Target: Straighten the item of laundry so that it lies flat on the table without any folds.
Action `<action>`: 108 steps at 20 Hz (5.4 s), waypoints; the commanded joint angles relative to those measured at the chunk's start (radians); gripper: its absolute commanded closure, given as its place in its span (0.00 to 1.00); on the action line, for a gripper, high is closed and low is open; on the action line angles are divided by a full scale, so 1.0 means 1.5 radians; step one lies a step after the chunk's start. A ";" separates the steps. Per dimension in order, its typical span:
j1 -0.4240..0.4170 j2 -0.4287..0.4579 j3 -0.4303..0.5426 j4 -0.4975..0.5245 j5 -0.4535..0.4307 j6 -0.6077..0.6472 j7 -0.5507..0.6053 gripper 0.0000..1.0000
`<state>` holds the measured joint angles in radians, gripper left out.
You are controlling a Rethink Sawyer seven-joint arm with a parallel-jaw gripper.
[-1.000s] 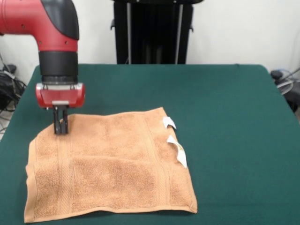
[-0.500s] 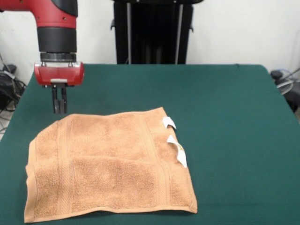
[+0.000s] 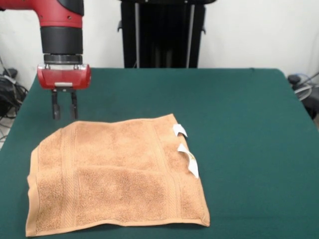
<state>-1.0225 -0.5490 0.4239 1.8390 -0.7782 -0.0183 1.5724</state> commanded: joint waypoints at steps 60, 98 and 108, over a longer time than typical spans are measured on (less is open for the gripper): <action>0.122 0.015 -0.044 -0.041 0.130 -0.016 0.101 0.00; 0.053 0.081 0.094 -0.197 0.127 0.112 0.022 0.00; 0.068 0.073 0.092 -0.209 0.136 0.115 0.032 0.00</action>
<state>-0.9674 -0.4543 0.4937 1.5726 -0.6028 0.0564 1.5724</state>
